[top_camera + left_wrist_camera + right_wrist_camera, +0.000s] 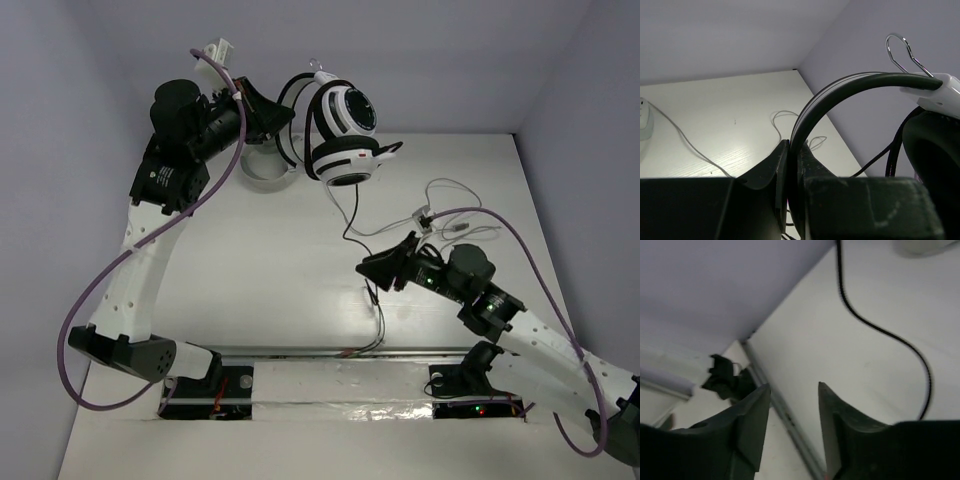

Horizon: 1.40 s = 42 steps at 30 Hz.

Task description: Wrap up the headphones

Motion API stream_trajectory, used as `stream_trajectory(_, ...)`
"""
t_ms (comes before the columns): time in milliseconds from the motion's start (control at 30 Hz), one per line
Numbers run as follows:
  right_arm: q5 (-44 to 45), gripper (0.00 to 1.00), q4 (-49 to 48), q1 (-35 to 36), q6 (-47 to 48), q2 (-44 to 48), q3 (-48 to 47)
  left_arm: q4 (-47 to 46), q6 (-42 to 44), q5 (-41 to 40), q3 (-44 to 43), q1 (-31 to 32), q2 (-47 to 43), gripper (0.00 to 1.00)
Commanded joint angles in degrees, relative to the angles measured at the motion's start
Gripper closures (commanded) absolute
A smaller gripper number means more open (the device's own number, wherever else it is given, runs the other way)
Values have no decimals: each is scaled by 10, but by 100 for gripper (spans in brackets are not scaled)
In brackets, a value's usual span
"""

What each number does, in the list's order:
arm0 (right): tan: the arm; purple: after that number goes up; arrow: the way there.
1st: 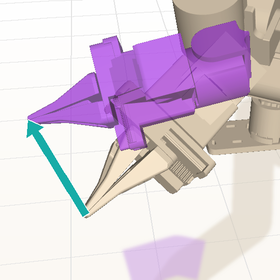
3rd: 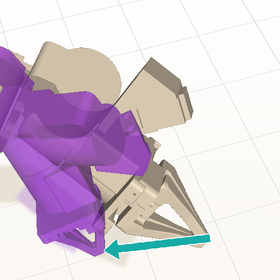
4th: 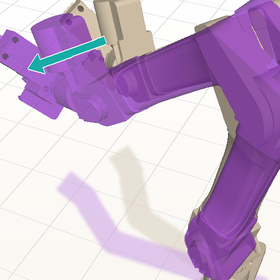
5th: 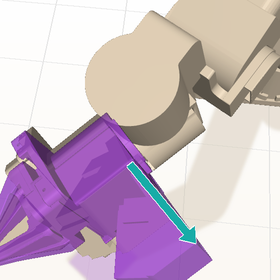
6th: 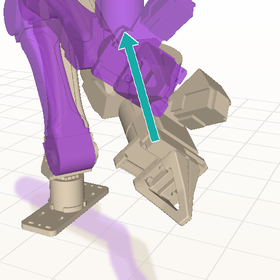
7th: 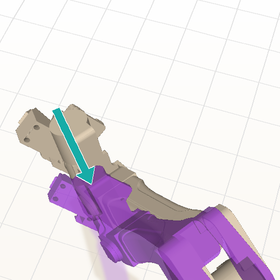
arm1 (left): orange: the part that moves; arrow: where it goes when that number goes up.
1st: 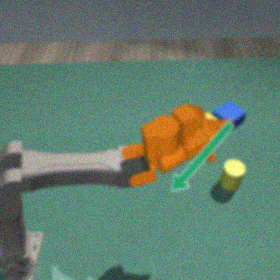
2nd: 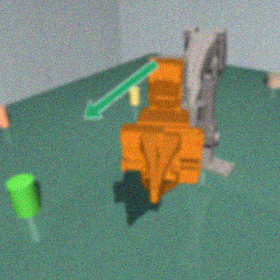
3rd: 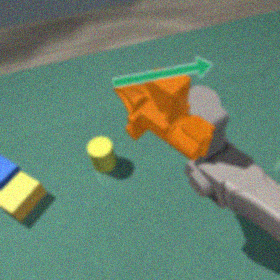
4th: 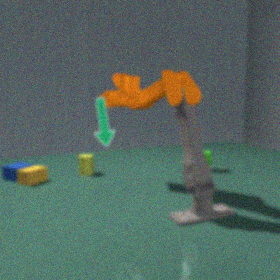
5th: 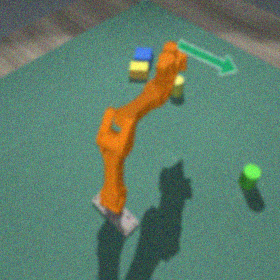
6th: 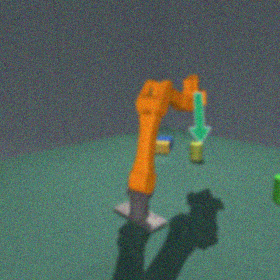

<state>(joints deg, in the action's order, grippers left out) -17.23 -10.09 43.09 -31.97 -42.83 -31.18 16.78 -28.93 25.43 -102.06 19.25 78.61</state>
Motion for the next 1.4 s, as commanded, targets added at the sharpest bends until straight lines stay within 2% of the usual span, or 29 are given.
stream_trajectory(0, 119, 47, 39, -2, 6, -29, -41, -47, -17, -10, -25, -3, -21, 100)
stream_trajectory(67, 156, 27, 26, -2, 15, -51, -49, -45, -13, -12, -20, -3, -26, 100)
stream_trajectory(267, 237, 20, 25, -2, 33, -157, -74, -46, -10, -9, 12, -3, -41, 100)
stream_trajectory(400, 272, 21, 16, -2, 12, -169, -46, -41, -6, -6, 3, -3, -40, 100)
stream_trajectory(533, 205, 23, 19, -2, 4, -192, -37, -42, -6, -11, -4, -3, -36, 100)
stream_trajectory(633, 142, 30, -33, -2, -16, -218, -7, -46, -10, -23, -3, -3, -35, 100)
stream_trajectory(733, 128, 33, -63, -2, -22, -241, 8, -48, -13, -28, -3, -3, -33, 100)
stream_trajectory(800, 120, 38, -74, -2, -21, -252, 7, -46, -13, -34, -5, -3, -32, 100)
stream_trajectory(933, 129, 35, -76, -2, -17, -258, 7, -46, -12, -30, -5, -3, -32, 100)
stream_trajectory(967, 125, 40, -77, -2, -17, -260, 7, -46, -11, -32, -5, -3, -32, 100)
stream_trajectory(1033, 111, 60, -79, -2, -22, -258, 7, -43, -9, -44, -5, -3, -33, 100)
stream_trajectory(1067, 106, 76, -85, -2, -25, -256, 9, -43, -7, -51, -5, -3, -32, 100)
stream_trajectory(1167, 108, 97, -57, 17, -27, -240, 3, -39, -3, -95, -2, -3, -28, 100)
stream_trajectory(1200, 115, 100, -43, 23, -25, -234, -1, -39, -2, -134, 0, -3, -28, 100)
stream_trajectory(1333, 157, 100, 53, 91, -6, -200, -30, -39, 10, -247, 6, -3, -19, 100)
stream_trajectory(1367, 182, 100, 90, 107, -6, -182, -37, -38, 19, -298, 5, -3, -14, 100)
